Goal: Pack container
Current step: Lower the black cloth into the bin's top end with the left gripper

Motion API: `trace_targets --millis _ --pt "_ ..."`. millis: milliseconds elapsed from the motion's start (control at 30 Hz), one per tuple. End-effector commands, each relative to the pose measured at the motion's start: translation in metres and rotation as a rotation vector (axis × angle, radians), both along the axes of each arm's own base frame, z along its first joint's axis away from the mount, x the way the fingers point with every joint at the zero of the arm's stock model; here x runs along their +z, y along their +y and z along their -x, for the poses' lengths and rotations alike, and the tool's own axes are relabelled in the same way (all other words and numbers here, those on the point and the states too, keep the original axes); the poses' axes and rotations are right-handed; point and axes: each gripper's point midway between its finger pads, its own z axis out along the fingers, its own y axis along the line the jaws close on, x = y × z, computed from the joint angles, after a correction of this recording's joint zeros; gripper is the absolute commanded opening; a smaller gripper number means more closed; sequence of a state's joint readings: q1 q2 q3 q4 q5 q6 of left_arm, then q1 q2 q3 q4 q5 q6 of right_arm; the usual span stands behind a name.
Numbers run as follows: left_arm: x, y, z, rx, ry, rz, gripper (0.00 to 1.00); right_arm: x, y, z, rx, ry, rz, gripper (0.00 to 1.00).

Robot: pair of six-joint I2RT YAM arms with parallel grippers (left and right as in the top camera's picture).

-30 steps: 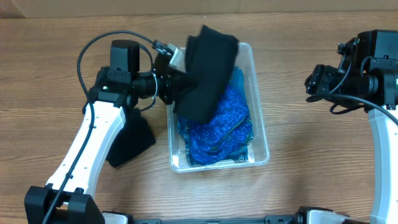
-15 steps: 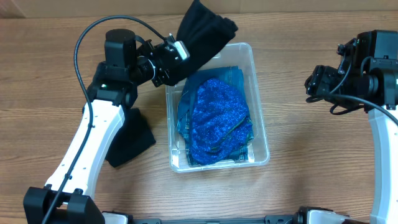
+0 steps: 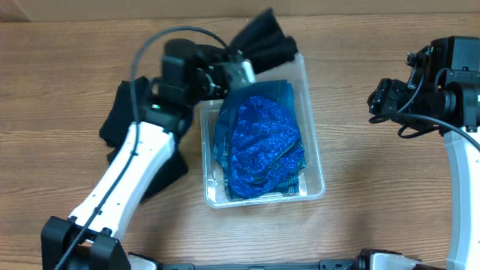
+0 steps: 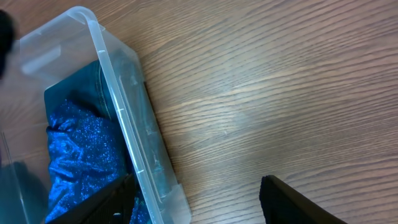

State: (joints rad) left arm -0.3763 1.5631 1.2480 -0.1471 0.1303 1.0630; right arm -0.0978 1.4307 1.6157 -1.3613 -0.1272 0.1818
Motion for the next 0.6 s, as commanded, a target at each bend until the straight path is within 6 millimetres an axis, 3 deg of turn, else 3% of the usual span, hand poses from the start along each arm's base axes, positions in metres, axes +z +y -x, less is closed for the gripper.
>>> trace_targets --millis 0,233,433,567 --pt "0.021 0.0 -0.008 0.126 -0.105 -0.102 0.04 0.001 0.0 -0.001 0.005 -0.007 -0.001 0.68" --pt "0.0 0.025 -0.021 0.4 -0.038 -0.032 0.04 0.001 0.0 -0.001 0.006 -0.007 -0.001 0.68" --pt "-0.021 0.037 -0.029 0.493 -0.029 -0.099 0.04 0.001 0.0 -0.001 0.006 -0.005 -0.002 0.68" --pt "-0.015 0.035 -0.03 0.534 -0.072 -0.106 0.04 0.001 0.0 0.0 0.006 -0.003 -0.002 0.68"
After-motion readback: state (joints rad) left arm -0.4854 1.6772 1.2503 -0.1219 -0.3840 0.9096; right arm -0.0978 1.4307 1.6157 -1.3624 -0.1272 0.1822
